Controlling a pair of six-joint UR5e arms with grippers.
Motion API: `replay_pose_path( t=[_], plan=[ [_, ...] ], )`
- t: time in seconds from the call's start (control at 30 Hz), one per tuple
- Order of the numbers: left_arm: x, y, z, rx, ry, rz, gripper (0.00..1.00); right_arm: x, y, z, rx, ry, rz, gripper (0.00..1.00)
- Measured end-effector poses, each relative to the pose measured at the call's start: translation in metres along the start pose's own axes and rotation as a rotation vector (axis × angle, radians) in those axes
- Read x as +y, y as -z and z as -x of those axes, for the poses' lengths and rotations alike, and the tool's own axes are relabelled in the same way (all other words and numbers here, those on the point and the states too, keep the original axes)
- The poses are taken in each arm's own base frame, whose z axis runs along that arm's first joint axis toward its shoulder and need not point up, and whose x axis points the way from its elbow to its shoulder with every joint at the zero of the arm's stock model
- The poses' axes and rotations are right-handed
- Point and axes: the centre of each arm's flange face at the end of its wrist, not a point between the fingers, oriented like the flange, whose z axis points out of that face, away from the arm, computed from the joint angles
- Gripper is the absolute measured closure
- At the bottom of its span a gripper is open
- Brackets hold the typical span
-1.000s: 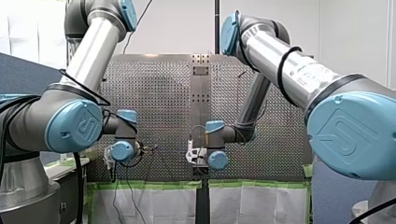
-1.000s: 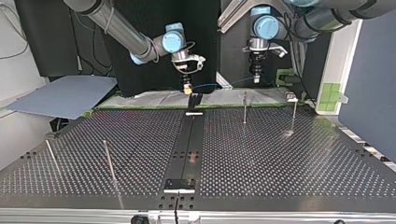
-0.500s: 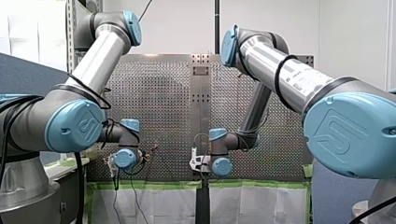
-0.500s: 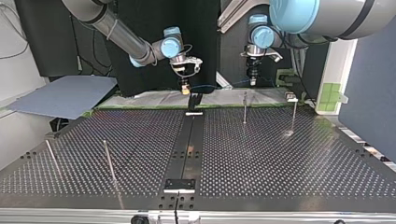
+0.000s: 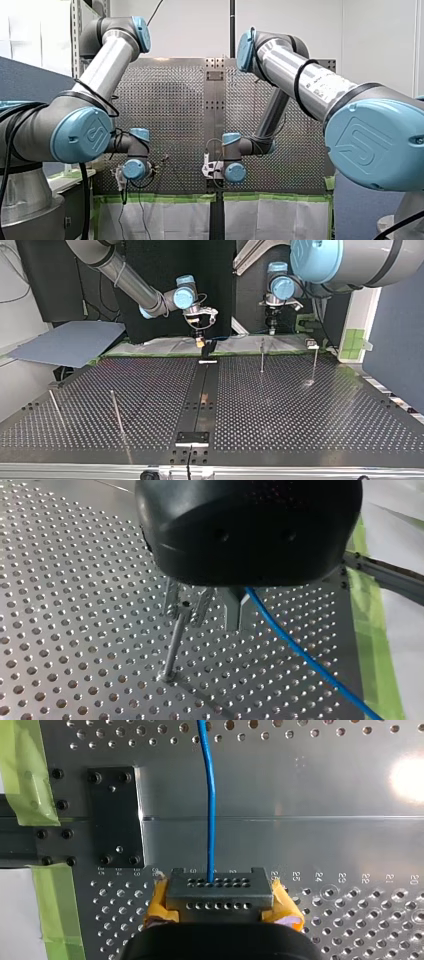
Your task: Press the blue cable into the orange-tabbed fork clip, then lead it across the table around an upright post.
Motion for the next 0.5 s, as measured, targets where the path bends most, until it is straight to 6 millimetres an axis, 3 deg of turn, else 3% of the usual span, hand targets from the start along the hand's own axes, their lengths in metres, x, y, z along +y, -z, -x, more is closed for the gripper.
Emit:
replay_pose_path(
  t=[0.5],
  plan=[
    [0.009, -0.031, 0.016, 0.019, 0.017, 0.023, 1.00, -0.002, -0.007, -0.007, 0.001, 0.004, -0.004, 1.00]
  ],
)
